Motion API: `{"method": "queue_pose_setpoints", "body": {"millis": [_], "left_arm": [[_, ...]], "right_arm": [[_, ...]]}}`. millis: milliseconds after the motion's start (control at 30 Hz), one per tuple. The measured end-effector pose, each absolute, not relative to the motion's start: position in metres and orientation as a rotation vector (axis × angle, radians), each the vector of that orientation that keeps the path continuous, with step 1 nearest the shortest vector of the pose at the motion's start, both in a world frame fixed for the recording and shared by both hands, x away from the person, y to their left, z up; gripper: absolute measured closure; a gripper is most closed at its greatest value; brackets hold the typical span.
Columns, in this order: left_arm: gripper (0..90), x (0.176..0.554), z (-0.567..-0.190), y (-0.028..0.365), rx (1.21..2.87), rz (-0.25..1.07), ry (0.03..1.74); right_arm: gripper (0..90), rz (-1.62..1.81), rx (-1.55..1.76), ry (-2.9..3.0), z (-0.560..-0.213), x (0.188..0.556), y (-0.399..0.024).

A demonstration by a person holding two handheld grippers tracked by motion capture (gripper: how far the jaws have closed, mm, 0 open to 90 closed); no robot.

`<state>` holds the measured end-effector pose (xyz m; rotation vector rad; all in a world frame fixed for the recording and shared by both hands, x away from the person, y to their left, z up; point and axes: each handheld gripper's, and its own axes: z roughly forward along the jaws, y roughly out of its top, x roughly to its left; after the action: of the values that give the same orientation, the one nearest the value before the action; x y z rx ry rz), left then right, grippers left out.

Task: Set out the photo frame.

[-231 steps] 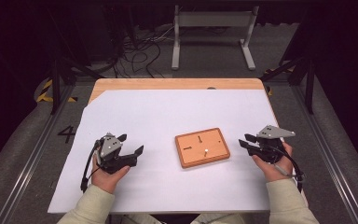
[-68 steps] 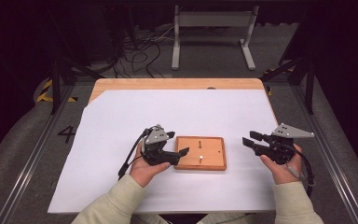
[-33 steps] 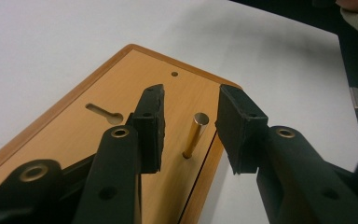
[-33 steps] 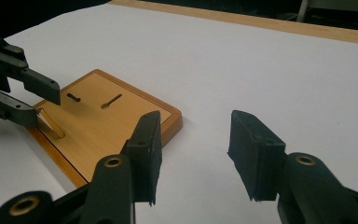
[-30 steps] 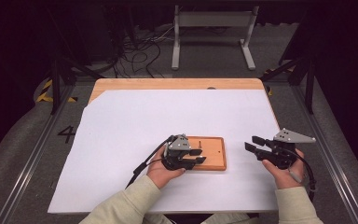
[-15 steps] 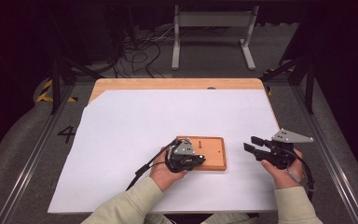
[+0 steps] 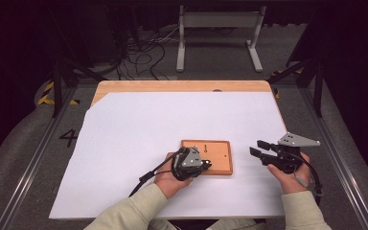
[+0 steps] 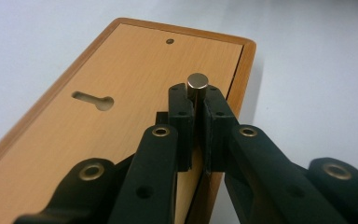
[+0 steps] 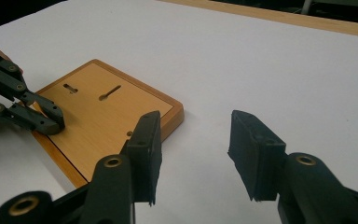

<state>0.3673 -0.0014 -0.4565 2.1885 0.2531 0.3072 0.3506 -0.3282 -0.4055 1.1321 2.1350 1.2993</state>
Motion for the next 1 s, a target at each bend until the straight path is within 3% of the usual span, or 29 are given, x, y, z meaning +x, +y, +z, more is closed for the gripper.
{"method": "queue_pose_setpoints", "body": {"millis": [333, 533, 900, 1000], "left_arm": [[84.3, 0.358, -0.458, -0.001, 2.189, 0.431, 0.139], [84.4, 0.349, -0.459, -0.001, 2.198, 0.567, -0.051], [84.5, 0.342, -0.461, 0.000, 2.195, 0.653, -0.154], [84.5, 0.341, -0.461, 0.000, 2.194, 0.671, -0.167]], "right_arm": [[54.7, 1.288, 1.110, 2.149, -0.405, 0.349, -0.325], [54.5, 1.299, 1.100, 2.163, -0.405, 0.351, -0.324], [56.7, 1.330, 1.075, 2.232, -0.402, 0.352, -0.317], [52.6, 1.325, 1.071, 2.253, -0.398, 0.352, -0.314]]}}
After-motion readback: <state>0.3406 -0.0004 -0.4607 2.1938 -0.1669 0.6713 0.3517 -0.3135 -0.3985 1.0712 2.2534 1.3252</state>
